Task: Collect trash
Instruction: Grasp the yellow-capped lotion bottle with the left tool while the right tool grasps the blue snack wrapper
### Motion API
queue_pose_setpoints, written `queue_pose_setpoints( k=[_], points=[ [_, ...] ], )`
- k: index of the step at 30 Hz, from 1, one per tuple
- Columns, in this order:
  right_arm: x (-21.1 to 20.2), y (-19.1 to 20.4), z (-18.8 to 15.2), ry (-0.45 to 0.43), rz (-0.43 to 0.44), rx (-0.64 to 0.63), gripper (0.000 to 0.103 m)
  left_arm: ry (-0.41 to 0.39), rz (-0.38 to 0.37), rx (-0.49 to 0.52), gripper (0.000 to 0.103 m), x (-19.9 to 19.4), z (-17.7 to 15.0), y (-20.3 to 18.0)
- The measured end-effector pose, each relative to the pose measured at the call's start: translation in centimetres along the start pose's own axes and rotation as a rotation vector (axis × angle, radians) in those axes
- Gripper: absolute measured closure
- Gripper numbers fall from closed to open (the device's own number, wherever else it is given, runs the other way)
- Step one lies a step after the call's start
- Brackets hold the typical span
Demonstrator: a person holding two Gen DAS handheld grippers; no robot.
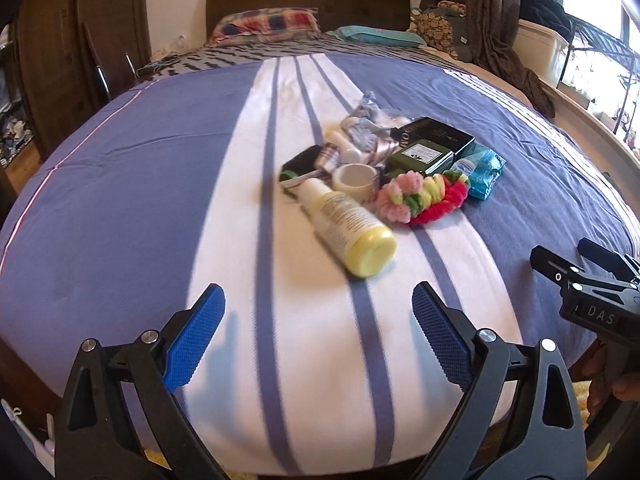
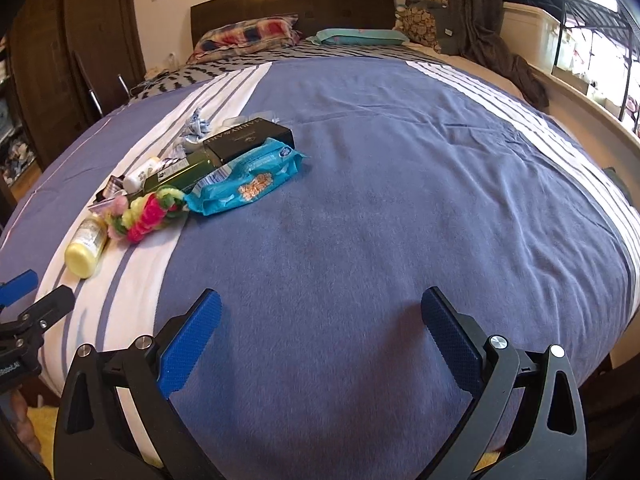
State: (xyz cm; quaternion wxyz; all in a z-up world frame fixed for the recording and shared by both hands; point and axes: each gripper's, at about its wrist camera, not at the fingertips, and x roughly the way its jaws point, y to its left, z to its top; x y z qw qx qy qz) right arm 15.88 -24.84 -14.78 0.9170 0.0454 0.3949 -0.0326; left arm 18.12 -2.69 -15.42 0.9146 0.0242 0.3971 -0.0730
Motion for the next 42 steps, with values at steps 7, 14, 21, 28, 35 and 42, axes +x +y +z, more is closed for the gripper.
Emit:
queue_pose_setpoints(
  k=[7, 14, 21, 28, 35, 42],
  points=[
    [1.3, 0.7, 1.4, -0.008, 0.048, -0.017, 0.003, 0.015, -0.025, 0.005, 0.030, 3.3, 1.9, -1.1],
    [2.9, 2.3, 2.9, -0.021, 0.085, -0.052, 0.009, 0.021, -0.015, -0.010, 0.054, 4.3, 2.9, 0.0],
    [4.5, 4.7, 4.4, -0.019, 0.082, -0.114, 0.011, 0.019, -0.024, -0.017, 0.068, 4.5, 2.9, 1.4],
    [6.1, 4.9, 6.8, 0.018, 0.090, -0.079, 0.011, 0.009, -0.035, -0.005, 0.068, 4.6, 2.9, 1.8],
    [7.7, 5.8, 8.1, 0.048, 0.082, -0.085, 0.010, 0.003, -0.045, -0.007, 0.069, 4.7, 2.8, 2.1],
    [8.0, 5.2, 8.3, 0.044, 0.079, -0.053, 0.049, 0.000, -0.046, -0.007, 0.069, 4.4, 2.6, 2.2]
  ],
)
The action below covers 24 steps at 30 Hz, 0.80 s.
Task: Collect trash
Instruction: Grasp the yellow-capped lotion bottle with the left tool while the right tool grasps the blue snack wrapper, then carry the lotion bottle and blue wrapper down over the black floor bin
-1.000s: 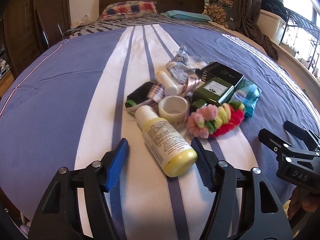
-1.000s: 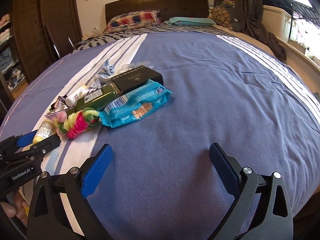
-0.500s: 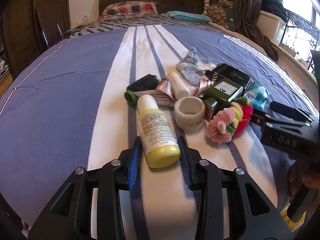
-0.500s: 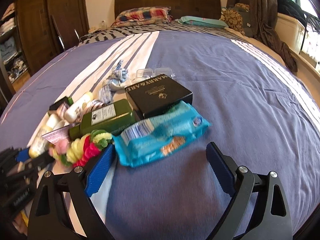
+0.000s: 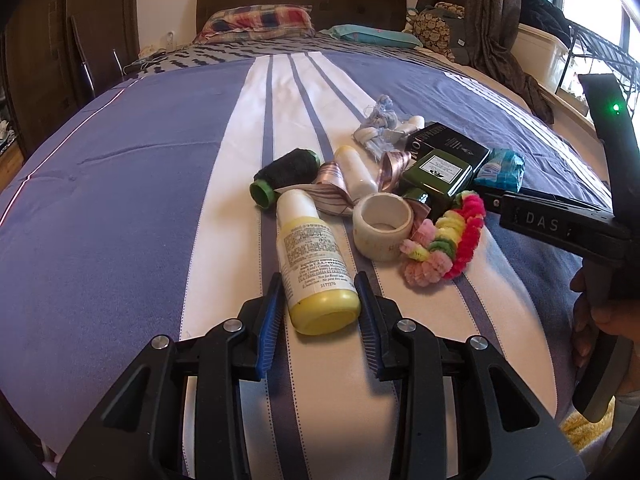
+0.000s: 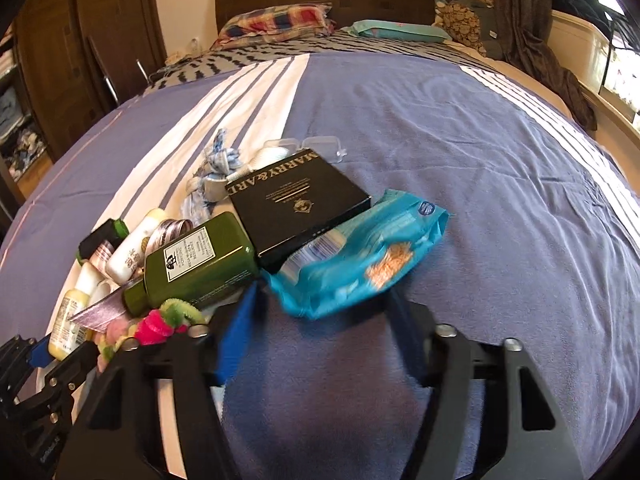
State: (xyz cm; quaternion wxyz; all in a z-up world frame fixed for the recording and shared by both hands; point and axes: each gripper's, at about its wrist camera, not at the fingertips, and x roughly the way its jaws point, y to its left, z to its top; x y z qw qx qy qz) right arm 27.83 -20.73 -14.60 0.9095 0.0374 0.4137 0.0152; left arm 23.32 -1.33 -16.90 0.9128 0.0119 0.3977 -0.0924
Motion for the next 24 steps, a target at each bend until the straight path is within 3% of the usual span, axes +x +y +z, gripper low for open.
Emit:
queue_pose_setpoints(
  k=[3, 5, 7, 9, 12, 21, 24],
  points=[
    [-0.3, -0.7, -0.2, -0.011, 0.002, 0.009, 0.063, -0.003, 0.001, -0.001, 0.070, -0.3, -0.2, 0.1],
    [-0.4, -1.2, -0.2, -0.011, 0.014, 0.017, 0.064, -0.005, 0.004, 0.000, 0.070, -0.5, -0.3, 0.1],
    [-0.6, -1.7, -0.3, -0.002, 0.035, 0.028, 0.063, -0.003, 0.005, -0.002, 0.070, -0.5, -0.3, 0.2],
    [-0.8, -2.2, -0.3, 0.007, 0.087, 0.064, 0.048, -0.002, 0.006, -0.005, 0.070, -0.5, -0.2, 0.3],
    [-1.1, -2.5, -0.3, 0.012, 0.167, 0.110, 0.038, -0.004, 0.020, 0.005, 0.070, -0.5, -0.3, 0.0],
    [0.9, -3.7, 1.5, 0.039, 0.208, 0.236, 0.039, -0.007, 0.028, 0.020, 0.070, -0.4, -0.4, -0.2],
    [1.2, -4.3, 1.8, 0.037, 0.215, 0.265, 0.045, -0.008, 0.034, 0.027, 0.070, -0.2, -0.3, -0.4]
  ],
)
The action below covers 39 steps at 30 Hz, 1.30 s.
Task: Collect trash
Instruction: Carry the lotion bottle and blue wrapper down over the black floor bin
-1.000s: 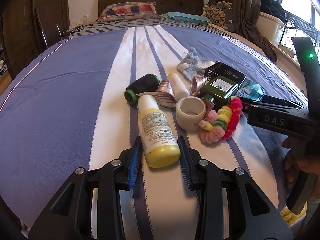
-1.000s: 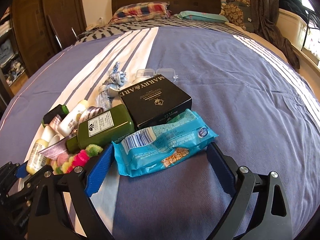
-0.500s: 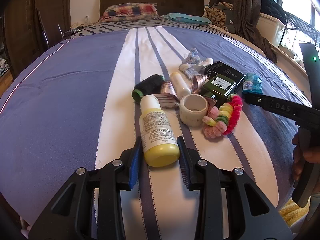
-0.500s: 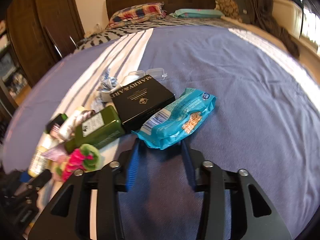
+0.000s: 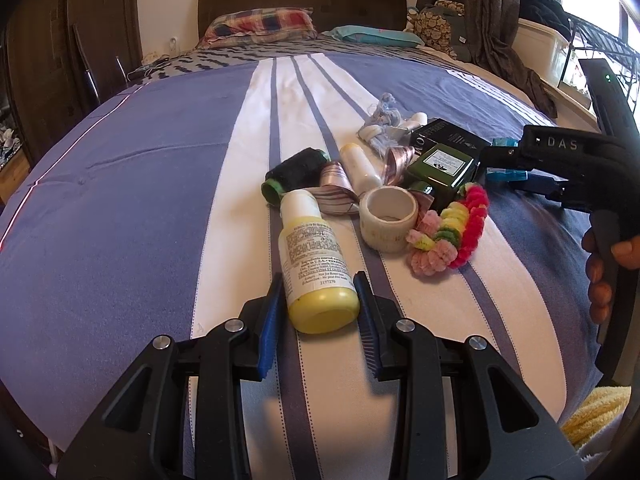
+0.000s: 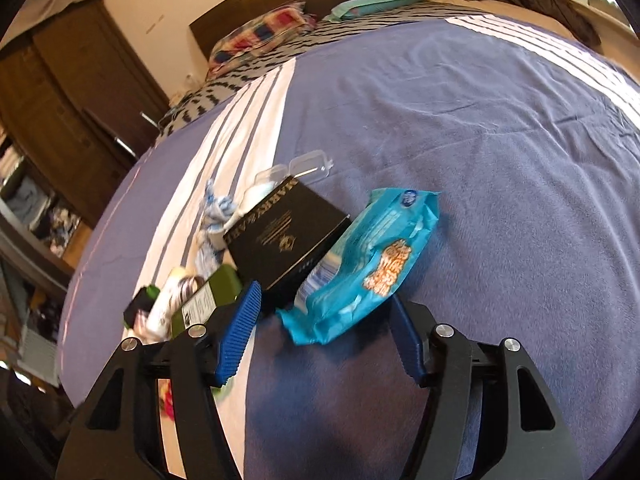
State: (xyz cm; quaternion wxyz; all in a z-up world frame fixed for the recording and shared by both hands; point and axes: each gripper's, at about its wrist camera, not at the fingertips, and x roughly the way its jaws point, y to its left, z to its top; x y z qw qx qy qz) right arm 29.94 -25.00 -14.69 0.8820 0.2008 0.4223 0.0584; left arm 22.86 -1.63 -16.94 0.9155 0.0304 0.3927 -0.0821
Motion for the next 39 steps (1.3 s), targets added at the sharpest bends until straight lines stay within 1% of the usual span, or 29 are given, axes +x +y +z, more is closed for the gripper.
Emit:
queue_pose_setpoints(
  k=[1, 3, 4, 6, 8, 11, 17, 21, 25, 29, 32, 35, 39],
  points=[
    [0.1, -0.1, 0.1, -0.004, -0.012, -0.001, 0.049, -0.001, 0.002, 0.002, 0.070, 0.1, 0.0, 0.0],
    [-0.1, -0.2, 0.0, -0.013, -0.047, -0.020, 0.072, -0.003, 0.003, 0.003, 0.070, 0.2, 0.1, 0.0],
    [-0.1, -0.3, 0.0, -0.018, -0.067, -0.032, 0.076, -0.003, 0.003, 0.002, 0.070, 0.2, 0.1, 0.0],
    [-0.4, -0.6, -0.3, -0.022, -0.063, -0.048, 0.085, -0.005, 0.006, 0.005, 0.070, 0.1, 0.1, 0.0],
    [-1.0, -0.5, -0.7, -0.032, -0.071, -0.070, 0.089, -0.008, 0.007, 0.003, 0.070, -0.1, 0.0, 0.1],
    [-2.4, 0.3, -1.8, -0.064, -0.144, -0.144, 0.091, -0.017, 0.007, 0.006, 0.071, -1.0, -0.4, 0.1],
    [-6.4, 0.8, -5.2, -0.105, -0.185, -0.220, 0.091, -0.042, -0.001, 0.002, 0.072, -4.5, -1.7, 0.0],
    [-9.8, 1.5, -7.6, -0.143, -0.183, -0.253, 0.091, -0.082, -0.016, -0.001, 0.073, -8.2, -2.7, -0.4],
    [-14.7, 2.4, -10.2, -0.209, -0.162, -0.281, 0.091, -0.126, -0.032, 0.003, 0.074, -11.7, -3.5, -1.0],
    [-18.9, 3.0, -12.2, -0.273, -0.151, -0.303, 0.091, -0.174, -0.049, 0.007, 0.074, -15.3, -4.5, -1.7],
    [-21.5, 3.5, -14.2, -0.303, -0.149, -0.317, 0.091, -0.199, -0.062, 0.017, 0.074, -17.5, -5.5, -2.1],
    [-23.1, 3.6, -15.9, -0.308, -0.157, -0.338, 0.091, -0.213, -0.067, 0.028, 0.074, -19.3, -6.9, -2.5],
    [-24.3, 3.6, -18.2, -0.294, -0.164, -0.366, 0.091, -0.206, -0.078, 0.045, 0.074, -20.6, -8.7, -3.0]
  ],
)
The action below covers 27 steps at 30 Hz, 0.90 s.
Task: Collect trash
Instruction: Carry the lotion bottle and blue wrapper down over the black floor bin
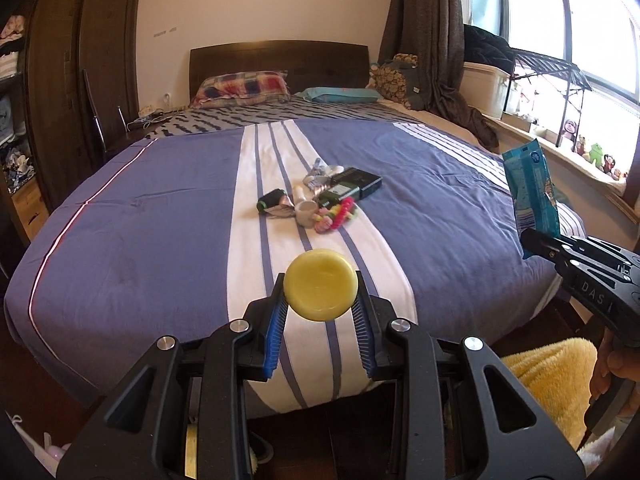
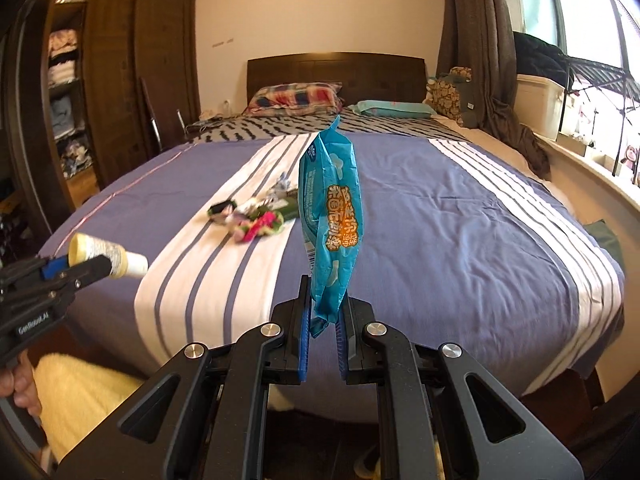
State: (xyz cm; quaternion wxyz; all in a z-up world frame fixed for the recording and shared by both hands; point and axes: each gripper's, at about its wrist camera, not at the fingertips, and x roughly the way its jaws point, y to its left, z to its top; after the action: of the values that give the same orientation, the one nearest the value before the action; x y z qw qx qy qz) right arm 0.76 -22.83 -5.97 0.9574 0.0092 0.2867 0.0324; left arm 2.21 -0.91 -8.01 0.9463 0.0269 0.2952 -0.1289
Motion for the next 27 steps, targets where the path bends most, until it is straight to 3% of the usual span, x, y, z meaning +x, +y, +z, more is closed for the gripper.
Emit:
queue_pose_setpoints(
  k=[7, 18, 27],
  points=[
    [-0.8, 0.3, -3.1, 0.066, 0.009, -0.016, 0.091, 0.076, -0.030, -0.027, 0.074, 0.3, -3.3, -0.1],
    [3.5, 1.0, -10.5, 0.321, 0.091, -0.010, 0.091, 0.208, -0.039, -0.048, 0.074, 2.7, -7.9, 0.0],
    [7.4, 2.4, -15.2, 0.502, 0.144, -0.019, 0.091, 0.367, -0.080, -0.053, 0.074, 7.2, -12.3, -0.5]
  ],
)
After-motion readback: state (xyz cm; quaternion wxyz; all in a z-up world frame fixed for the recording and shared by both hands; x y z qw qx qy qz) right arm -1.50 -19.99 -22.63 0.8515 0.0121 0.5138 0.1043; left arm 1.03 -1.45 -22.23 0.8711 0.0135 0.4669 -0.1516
